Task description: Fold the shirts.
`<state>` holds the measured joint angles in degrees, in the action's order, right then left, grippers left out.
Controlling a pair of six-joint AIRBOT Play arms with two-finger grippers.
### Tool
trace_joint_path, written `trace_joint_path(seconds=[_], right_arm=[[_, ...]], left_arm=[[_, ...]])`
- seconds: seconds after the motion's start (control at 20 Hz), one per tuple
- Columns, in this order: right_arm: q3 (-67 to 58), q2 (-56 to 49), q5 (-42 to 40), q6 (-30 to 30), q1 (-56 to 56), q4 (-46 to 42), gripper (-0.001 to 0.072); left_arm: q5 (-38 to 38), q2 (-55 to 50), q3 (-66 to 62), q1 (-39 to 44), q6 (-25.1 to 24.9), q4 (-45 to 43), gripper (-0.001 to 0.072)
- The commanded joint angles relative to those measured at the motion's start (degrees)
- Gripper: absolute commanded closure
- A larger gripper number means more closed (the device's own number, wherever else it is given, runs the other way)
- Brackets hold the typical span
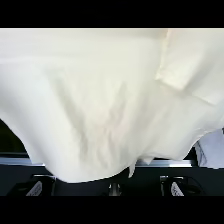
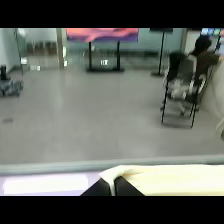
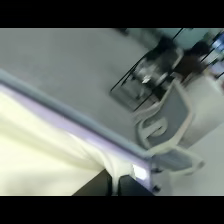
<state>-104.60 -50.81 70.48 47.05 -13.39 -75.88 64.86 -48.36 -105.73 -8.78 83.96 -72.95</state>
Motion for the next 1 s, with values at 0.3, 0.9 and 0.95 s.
trace_joint_path(seconds=[0.3, 0.9, 0.95], right_arm=[[0.37, -44.11, 19.76, 3.52, 6.43, 0.39, 0.0692], [0.26, -52.87, -0.68, 8.41, 9.14, 0.85, 0.0689], [0.26, -52.52, 6.25, 8.41, 9.14, -0.11, 0.069]], left_arm=[[10.45, -31.54, 19.58, 0.81, -0.17, -4.9, 0.0683], [-1.62, -42.93, 19.56, 0.96, -0.17, 1.99, 0.0682], [2.64, -42.93, 19.56, 0.94, -2.03, 1.95, 0.0682]])
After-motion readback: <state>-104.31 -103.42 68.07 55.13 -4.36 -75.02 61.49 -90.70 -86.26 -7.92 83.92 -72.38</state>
